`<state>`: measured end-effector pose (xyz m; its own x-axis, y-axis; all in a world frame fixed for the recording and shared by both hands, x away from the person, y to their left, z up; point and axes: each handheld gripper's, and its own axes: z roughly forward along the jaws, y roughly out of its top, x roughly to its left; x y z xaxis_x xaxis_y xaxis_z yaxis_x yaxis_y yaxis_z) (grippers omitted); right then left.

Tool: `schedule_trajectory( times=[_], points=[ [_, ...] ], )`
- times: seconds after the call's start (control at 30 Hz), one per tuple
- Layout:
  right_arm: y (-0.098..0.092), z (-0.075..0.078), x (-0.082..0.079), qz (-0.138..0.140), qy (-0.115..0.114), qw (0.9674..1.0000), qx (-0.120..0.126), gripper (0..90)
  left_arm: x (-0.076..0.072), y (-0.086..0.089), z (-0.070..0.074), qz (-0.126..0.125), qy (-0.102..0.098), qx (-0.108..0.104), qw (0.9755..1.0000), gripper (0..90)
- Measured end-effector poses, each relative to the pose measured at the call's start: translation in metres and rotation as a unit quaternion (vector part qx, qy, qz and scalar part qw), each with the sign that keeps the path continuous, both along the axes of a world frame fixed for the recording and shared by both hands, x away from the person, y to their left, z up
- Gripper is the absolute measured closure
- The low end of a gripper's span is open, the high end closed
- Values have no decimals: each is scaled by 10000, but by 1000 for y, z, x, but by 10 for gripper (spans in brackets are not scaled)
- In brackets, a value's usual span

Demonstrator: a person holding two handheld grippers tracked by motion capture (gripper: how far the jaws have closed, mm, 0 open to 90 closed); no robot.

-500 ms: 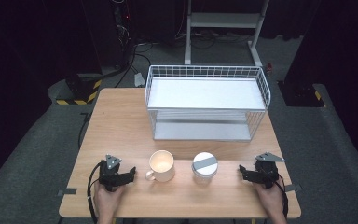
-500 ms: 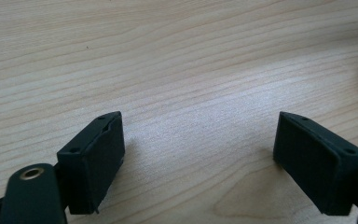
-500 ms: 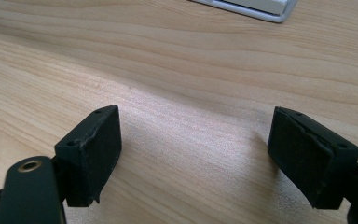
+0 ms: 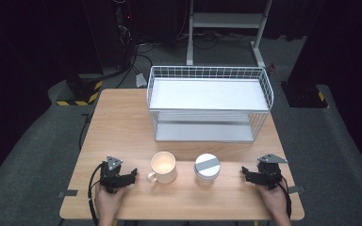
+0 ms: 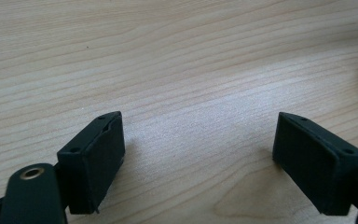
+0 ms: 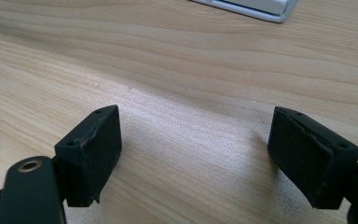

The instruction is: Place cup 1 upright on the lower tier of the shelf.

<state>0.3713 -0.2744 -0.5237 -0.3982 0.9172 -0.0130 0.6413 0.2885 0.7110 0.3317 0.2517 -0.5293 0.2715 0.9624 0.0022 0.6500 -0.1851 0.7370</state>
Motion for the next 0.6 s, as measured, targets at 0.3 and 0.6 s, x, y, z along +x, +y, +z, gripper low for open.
schedule_trajectory(
  times=[0.3, 0.6],
  points=[
    [1, 0, -2, 55, 10, 10000, -4, 161, 0, 0, 0, -4, 0, 0, 10000, 174],
    [2, 1, -8, 187, -84, 9998, 40, 134, 0, 1, 0, -9, 6, 7, 10000, 177]
  ],
)
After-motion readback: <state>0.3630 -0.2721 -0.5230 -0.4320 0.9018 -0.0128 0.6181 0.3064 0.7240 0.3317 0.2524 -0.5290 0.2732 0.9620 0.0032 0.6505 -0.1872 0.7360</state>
